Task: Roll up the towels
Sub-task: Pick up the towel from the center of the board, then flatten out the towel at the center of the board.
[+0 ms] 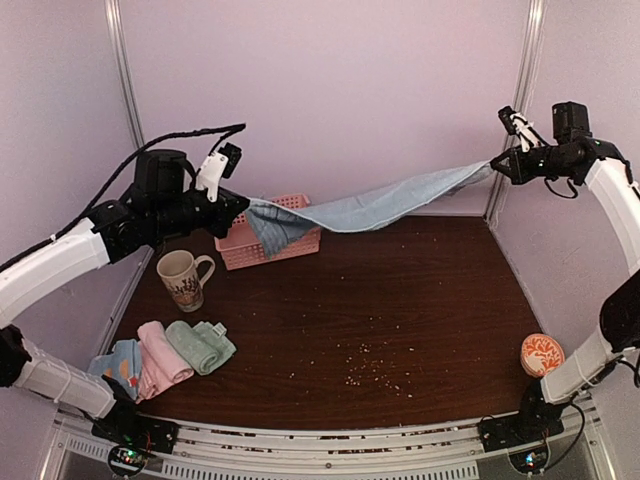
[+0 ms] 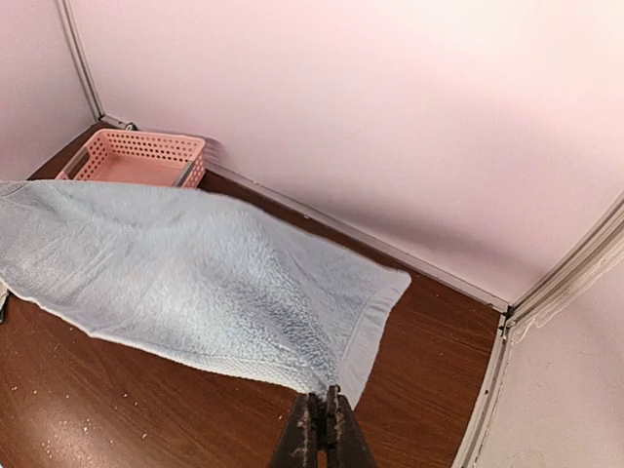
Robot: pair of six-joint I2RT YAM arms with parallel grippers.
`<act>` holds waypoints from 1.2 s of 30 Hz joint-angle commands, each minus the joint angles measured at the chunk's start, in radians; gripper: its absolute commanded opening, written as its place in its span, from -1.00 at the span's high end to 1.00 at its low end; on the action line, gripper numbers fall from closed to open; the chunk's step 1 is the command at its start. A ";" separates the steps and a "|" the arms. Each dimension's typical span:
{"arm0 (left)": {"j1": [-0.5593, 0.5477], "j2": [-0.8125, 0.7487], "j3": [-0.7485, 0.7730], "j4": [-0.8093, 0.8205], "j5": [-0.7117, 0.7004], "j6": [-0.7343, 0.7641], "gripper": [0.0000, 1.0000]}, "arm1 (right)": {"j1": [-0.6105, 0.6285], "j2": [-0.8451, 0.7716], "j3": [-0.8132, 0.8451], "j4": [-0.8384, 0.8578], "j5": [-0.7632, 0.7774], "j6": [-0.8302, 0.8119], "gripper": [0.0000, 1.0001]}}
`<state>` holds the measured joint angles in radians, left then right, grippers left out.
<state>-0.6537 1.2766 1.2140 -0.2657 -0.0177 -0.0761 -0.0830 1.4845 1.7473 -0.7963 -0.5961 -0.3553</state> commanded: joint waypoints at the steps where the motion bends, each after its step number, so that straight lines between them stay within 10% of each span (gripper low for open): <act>1: -0.021 -0.156 -0.030 0.041 0.077 0.004 1.00 | -0.001 -0.141 -0.083 -0.034 -0.088 -0.070 1.00; 8: -0.124 -0.294 0.108 -0.117 -0.064 0.087 1.00 | -0.045 -0.428 -0.124 -0.165 -0.240 -0.206 1.00; 15: -0.124 -0.207 0.023 -0.103 -0.157 0.019 1.00 | -0.054 -0.428 -0.341 -0.103 -0.081 -0.189 1.00; 24: 0.003 0.344 0.084 -0.029 -0.270 -0.097 1.00 | -0.046 0.057 -0.452 0.099 0.101 -0.086 0.99; 27: 0.045 0.499 0.257 -0.086 -0.304 -0.108 1.00 | -0.046 0.239 -0.324 0.173 0.235 0.065 0.66; 30: 0.048 0.567 0.389 -0.184 -0.270 -0.117 0.51 | -0.047 0.294 -0.208 0.161 0.269 0.134 0.40; 36: 0.018 0.440 0.260 -0.200 -0.173 -0.110 0.25 | -0.045 0.156 -0.302 0.104 0.138 0.024 0.21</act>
<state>-0.6071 1.8366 1.5364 -0.4500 -0.2592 -0.1829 -0.1287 1.7691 1.4857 -0.6575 -0.3958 -0.2829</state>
